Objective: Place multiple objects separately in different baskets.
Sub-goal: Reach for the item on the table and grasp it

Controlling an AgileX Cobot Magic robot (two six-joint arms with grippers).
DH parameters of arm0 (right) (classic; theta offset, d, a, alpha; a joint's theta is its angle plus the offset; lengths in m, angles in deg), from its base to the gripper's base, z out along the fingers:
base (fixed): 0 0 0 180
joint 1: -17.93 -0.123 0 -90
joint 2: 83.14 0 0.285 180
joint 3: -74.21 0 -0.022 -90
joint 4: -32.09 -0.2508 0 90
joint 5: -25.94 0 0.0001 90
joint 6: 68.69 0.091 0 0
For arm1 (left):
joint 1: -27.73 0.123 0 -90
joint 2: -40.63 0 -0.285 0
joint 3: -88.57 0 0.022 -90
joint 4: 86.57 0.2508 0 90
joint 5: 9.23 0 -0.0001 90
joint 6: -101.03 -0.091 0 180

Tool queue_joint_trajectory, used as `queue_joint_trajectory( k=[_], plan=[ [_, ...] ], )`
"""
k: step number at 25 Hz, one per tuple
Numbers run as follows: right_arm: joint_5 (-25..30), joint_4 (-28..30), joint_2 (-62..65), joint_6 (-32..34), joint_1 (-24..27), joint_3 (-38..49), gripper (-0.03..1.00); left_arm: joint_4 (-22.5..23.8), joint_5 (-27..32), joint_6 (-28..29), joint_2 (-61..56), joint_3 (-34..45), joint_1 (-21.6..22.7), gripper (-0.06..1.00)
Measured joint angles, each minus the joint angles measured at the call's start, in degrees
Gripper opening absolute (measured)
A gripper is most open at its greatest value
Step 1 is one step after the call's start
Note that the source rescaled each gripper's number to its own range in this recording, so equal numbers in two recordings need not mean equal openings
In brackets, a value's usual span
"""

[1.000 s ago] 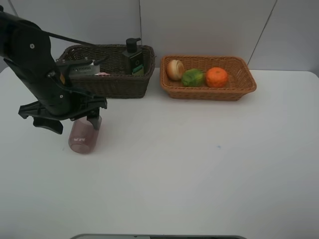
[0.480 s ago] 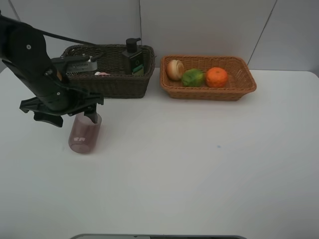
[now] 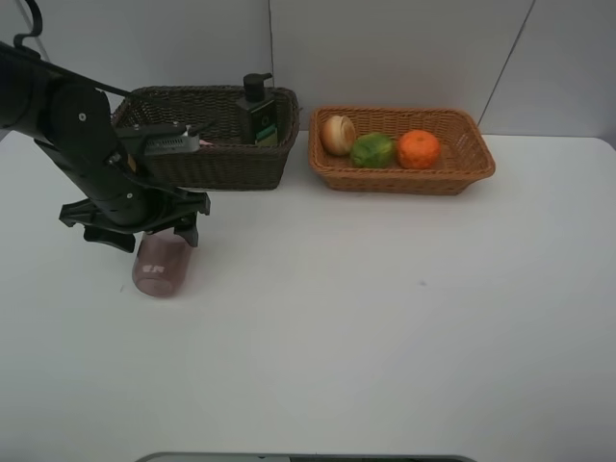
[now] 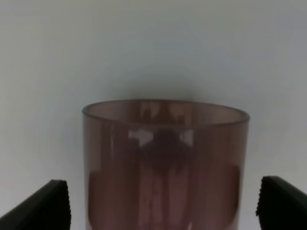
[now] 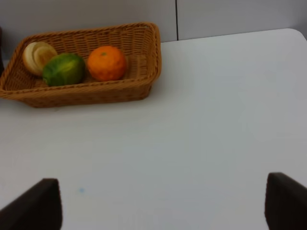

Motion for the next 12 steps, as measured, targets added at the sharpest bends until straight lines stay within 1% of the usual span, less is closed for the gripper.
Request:
queue_joint_trajectory(
  k=[12],
  plan=[
    [0.0, 0.0, 0.0, 0.0, 0.0, 0.0, 0.90, 0.0, -1.5, 0.0, 4.6, 0.0, 0.0, 1.00]
  ],
)
